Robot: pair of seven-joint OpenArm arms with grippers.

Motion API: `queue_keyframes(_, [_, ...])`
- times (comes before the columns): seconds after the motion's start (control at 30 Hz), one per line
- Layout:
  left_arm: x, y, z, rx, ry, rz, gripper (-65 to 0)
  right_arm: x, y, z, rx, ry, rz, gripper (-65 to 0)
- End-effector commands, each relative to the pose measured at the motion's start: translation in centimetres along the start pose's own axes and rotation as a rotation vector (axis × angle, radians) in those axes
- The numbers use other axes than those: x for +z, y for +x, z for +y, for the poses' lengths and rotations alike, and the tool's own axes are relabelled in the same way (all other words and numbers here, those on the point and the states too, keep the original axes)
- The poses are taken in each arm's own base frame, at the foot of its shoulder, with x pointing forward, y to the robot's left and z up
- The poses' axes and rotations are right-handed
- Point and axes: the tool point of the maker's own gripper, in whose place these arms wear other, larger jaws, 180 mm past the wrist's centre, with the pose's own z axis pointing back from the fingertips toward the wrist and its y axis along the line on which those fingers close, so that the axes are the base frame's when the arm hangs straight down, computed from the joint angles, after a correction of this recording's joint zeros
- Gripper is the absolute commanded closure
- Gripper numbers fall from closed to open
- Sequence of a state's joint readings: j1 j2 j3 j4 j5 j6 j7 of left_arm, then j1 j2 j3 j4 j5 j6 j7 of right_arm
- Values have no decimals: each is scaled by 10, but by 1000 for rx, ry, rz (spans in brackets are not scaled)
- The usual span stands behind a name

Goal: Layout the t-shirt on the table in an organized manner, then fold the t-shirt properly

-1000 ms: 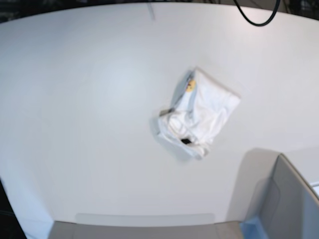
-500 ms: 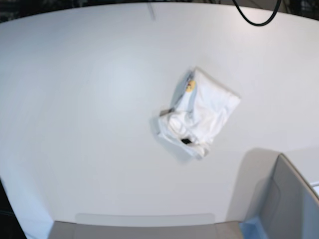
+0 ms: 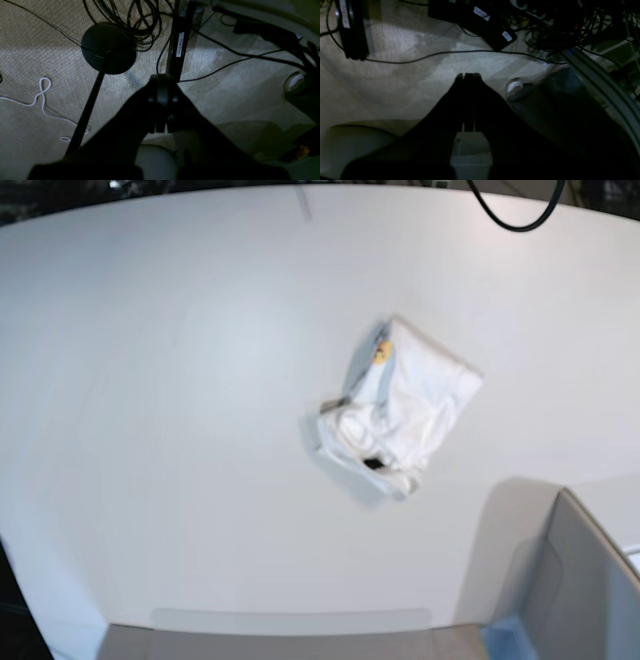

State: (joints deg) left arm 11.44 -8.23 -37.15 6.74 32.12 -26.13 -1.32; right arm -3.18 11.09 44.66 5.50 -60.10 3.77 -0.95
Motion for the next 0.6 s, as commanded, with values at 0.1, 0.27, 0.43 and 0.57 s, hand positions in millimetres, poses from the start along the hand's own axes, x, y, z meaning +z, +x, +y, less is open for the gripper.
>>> queue_keyframes(0.1, [1,-2,4,-3,7,2,0,1,4,-8,2,-11,-8,0])
queue_keyframes(0.27, [1,-2,4,-4,6,2,0,1,9,-14,106,-24,-2,0])
queue_keyframes(0.43, [1,0,5,-5,8,-1,0,1,12,-5,151,-14,-2,0])
queue_keyframes(0.57, [1,1,5,-5,7,-2,0,1,15,-5,152,-13,-7,0])
